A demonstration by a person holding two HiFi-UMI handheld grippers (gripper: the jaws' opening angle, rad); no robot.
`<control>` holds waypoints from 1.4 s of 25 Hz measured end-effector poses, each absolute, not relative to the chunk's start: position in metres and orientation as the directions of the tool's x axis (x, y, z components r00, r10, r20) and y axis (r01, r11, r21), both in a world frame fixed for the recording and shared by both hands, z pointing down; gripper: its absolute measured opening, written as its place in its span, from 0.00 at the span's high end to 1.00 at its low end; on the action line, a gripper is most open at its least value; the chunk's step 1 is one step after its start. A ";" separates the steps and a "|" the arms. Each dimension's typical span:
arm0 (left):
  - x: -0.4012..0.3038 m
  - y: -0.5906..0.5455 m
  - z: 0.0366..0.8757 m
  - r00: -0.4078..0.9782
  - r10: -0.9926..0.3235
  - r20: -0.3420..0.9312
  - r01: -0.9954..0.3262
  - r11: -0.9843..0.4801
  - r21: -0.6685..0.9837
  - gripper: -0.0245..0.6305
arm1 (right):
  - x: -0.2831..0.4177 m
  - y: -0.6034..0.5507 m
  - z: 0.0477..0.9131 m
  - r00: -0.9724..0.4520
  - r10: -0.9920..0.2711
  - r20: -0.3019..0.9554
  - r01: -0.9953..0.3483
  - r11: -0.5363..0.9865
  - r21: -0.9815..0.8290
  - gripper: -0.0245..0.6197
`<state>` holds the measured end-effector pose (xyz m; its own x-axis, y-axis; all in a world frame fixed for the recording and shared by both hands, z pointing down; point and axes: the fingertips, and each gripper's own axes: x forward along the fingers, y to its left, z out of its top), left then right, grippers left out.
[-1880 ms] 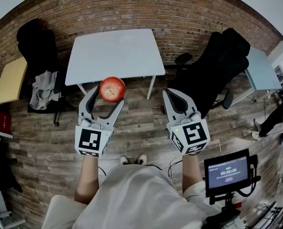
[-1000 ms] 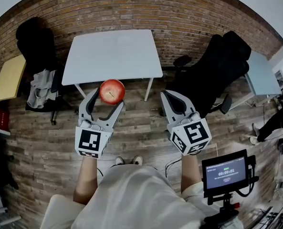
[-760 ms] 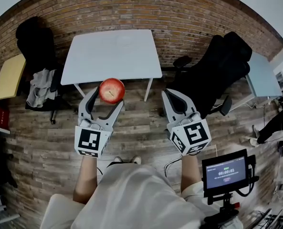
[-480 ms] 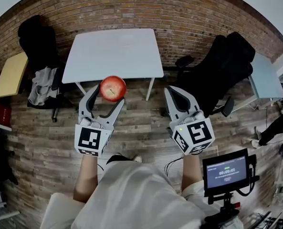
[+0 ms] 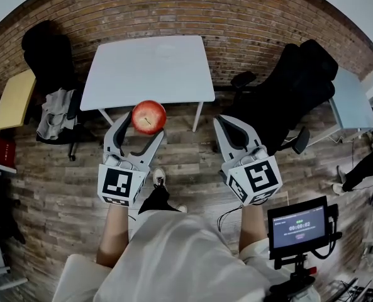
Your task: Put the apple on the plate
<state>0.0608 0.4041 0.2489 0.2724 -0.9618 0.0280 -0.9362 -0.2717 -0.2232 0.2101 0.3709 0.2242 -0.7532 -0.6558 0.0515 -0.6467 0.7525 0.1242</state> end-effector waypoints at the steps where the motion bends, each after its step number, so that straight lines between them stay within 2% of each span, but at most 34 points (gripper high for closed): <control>1: 0.061 0.400 0.248 0.272 -0.962 0.027 -0.936 -0.271 -0.224 0.44 | 0.210 0.368 0.222 -0.756 -0.653 0.045 -0.645 0.755 0.116 0.96; 20: 0.038 0.301 0.248 0.297 -0.955 -0.012 -0.934 -0.288 -0.213 0.44 | 0.195 0.269 0.220 -0.731 -0.681 0.049 -0.675 0.732 0.096 0.96; 35: -0.041 0.177 0.277 0.298 -0.953 0.058 -0.938 -0.304 -0.166 0.44 | 0.107 0.142 0.251 -0.732 -0.669 0.133 -0.669 0.741 0.045 0.95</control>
